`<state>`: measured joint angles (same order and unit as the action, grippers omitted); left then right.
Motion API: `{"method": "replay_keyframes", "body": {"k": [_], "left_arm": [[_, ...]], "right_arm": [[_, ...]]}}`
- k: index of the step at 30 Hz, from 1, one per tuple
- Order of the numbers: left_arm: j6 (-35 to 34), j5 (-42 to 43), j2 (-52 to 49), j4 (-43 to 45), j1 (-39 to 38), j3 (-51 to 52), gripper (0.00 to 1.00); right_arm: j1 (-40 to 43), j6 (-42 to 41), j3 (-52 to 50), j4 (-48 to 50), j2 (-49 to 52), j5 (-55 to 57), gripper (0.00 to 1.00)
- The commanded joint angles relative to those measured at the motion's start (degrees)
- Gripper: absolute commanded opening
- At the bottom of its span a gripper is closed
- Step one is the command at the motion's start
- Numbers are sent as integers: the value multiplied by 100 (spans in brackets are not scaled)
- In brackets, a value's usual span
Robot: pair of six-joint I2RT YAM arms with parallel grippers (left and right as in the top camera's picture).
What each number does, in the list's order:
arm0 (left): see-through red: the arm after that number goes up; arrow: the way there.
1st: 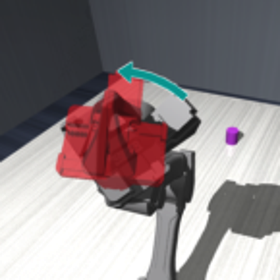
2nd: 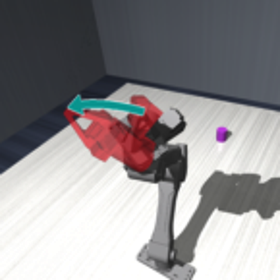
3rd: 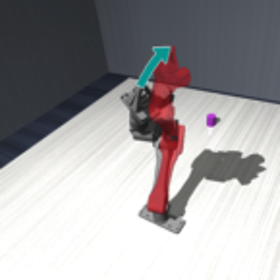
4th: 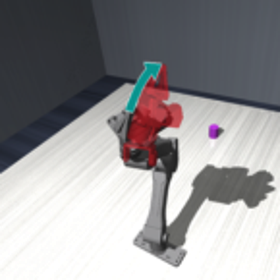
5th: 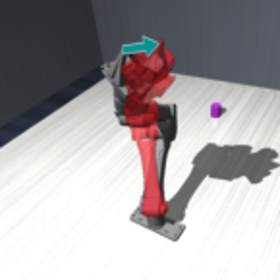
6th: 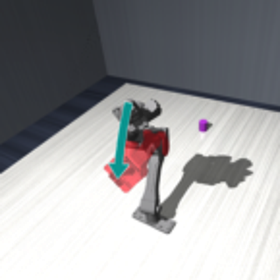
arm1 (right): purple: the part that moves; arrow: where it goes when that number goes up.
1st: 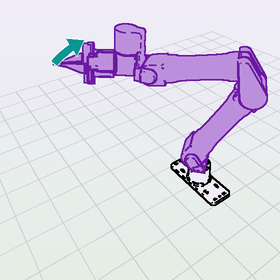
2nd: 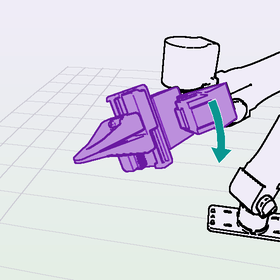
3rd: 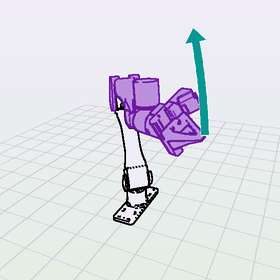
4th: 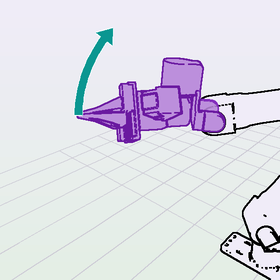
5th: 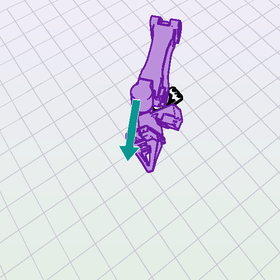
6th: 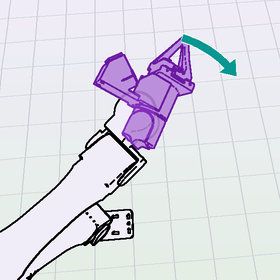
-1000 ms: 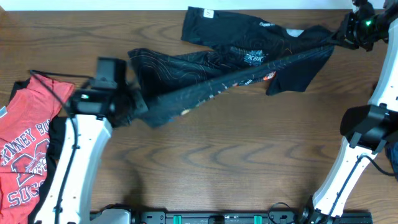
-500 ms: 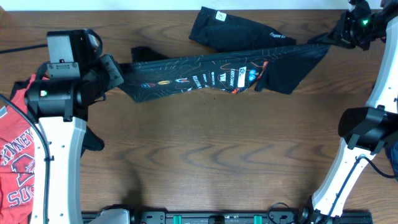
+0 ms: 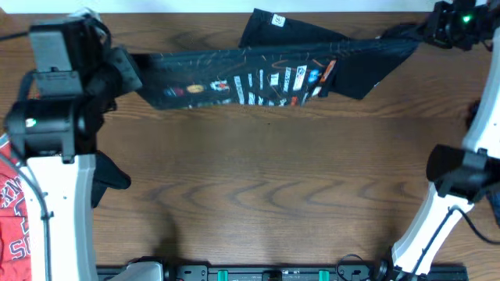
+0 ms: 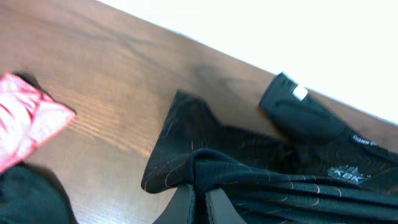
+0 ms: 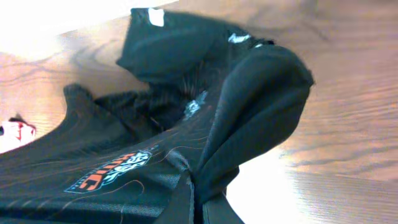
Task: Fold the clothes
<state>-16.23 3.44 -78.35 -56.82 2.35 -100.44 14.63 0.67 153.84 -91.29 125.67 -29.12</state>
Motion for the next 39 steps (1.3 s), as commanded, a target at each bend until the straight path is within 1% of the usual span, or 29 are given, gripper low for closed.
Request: {"method": "replay_keyframes", "body": {"k": [1, 4, 7, 12, 16, 21, 25, 29, 35, 39], "left_arm": [[258, -1080, 85, -188, 245, -863, 6], [402, -1084, 90, -557, 245, -1532, 6], [404, -1178, 114, -1016, 245, -2308, 6], [422, -1191, 256, -1572, 245, -3254, 6], [422, -1191, 544, -1797, 245, -3753, 6], [422, -1191, 881, -1849, 245, -4006, 6], [417, -1191, 824, -1967, 247, -4030, 6], [417, -1189, 422, -1982, 247, -4030, 6], [415, -1161, -754, -1965, 245, -4030, 6], [367, -1139, -1521, -1698, 245, -4033, 6]], "right_arm": [[221, 85, 68, 116, -664, 1088, 1], [223, 66, 68, 94, -1143, 1095, 1], [223, -26, 68, -42, -1617, 1134, 1], [223, -179, 68, -153, -2332, 1220, 1], [227, -275, 68, -114, -2900, 1268, 1], [227, -411, 68, 0, -3309, 1329, 1], [247, -540, 63, -50, -3265, 1325, 1], [258, -599, 63, -151, -2966, 1244, 1], [254, -566, 63, -304, -2024, 772, 1], [254, -535, 63, -59, -1360, 374, 1]]}}
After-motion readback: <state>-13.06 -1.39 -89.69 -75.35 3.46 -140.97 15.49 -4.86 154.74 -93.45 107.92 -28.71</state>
